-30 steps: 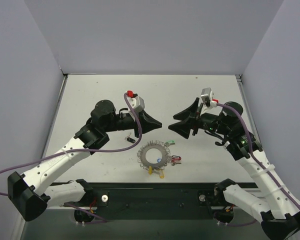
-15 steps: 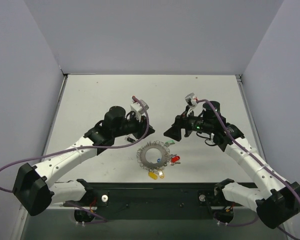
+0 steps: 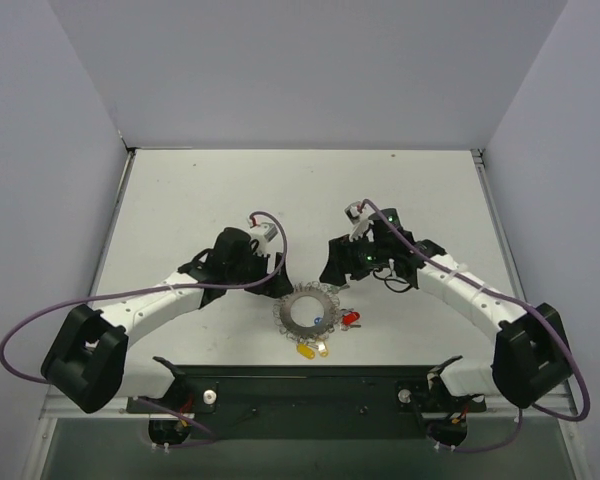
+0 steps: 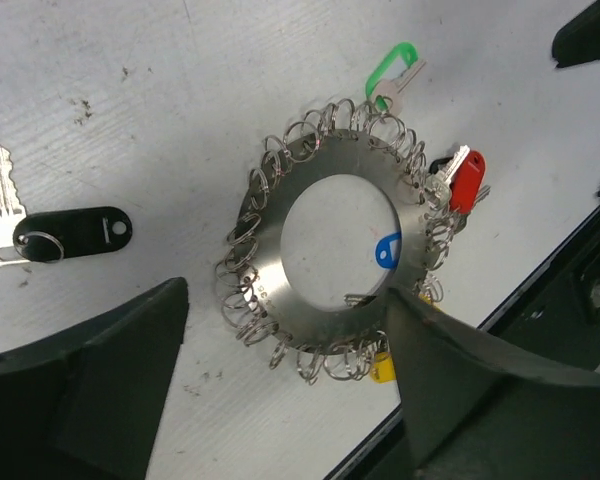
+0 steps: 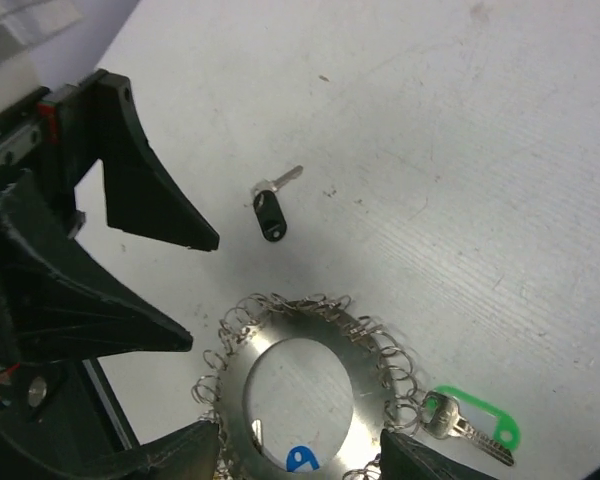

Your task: Put the keys on the keyring

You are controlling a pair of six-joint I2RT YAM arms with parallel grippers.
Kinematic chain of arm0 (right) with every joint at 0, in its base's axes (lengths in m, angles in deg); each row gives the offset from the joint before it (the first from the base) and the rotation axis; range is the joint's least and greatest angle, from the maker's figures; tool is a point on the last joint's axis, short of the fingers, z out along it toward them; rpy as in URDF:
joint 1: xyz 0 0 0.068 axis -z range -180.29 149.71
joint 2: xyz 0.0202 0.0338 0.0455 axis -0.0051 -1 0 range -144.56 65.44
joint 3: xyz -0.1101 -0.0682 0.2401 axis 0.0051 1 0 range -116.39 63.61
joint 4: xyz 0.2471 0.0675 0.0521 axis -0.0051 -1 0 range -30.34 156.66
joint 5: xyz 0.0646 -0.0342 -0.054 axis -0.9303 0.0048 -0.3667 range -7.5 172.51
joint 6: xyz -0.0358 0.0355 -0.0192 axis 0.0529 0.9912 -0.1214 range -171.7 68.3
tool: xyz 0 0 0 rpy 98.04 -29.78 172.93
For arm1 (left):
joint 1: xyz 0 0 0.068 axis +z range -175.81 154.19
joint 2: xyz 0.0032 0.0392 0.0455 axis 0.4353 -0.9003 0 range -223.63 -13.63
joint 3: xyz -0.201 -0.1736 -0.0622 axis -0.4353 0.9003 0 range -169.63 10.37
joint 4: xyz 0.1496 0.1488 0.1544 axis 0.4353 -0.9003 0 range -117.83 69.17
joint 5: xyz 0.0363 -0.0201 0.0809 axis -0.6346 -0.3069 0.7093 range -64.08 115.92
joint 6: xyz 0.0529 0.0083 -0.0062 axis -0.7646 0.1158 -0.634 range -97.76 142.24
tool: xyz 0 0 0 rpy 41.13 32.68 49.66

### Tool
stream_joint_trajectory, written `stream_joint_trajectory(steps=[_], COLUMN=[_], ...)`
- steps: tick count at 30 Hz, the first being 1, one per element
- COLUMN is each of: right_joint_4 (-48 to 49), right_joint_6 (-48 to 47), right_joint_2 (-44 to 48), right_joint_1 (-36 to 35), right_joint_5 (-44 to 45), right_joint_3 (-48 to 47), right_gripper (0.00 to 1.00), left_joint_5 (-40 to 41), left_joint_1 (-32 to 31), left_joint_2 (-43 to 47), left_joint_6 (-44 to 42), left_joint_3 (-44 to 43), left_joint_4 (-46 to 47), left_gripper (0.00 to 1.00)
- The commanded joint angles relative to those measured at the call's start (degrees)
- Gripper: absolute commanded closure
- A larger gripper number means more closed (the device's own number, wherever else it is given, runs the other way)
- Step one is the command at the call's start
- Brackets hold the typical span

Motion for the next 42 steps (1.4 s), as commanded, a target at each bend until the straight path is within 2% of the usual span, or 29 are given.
stream_joint_trajectory(steps=[1,6,7,10,16,24,33,42], right_joint_4=[-0.3,-1.7,-2.1,-3.6,-4.8,-4.7,-8.9,-11.1], right_joint_6=[2.3,6.3,7.0,7.7,8.8,7.6,7.3,7.7], right_joint_2=[-4.6,-10.7,-12.6,-16.0,-19.9,-20.3,-22.5,-27.8], right_joint_1=[-2.6,-3.6,-4.0,-4.5,-6.0,-7.3,-10.1,-12.3], right_joint_5=[7.5,13.1,13.4,15.5,16.1,13.9,19.8,19.9], right_joint_3=[-3.2,-7.8,-8.6,-11.5,-14.6,-15.6,-18.6,-22.3], right_gripper=[0.39,0.45,0.51,0.59,0.64,0.66,0.66,0.69], left_joint_5=[1.7,4.0,4.4,5.6,4.1,-1.9,-0.9,1.1], left_joint_1=[0.5,1.2,1.5,3.1,5.0,5.0,5.0,5.1], left_joint_2=[-1.5,-1.6,-1.5,-0.7,0.8,-1.4,-2.0,-0.1], left_joint_6=[2.0,2.7,2.9,2.9,2.1,1.5,1.5,0.9], left_joint_3=[-1.2,-1.2,-1.3,-1.2,-0.6,0.1,-0.5,-0.3], left_joint_4=[-0.2,-1.4,-1.8,-3.3,-3.3,0.8,0.1,-1.5], left_gripper=[0.05,0.05,0.05,0.05,0.07,0.17,0.18,0.18])
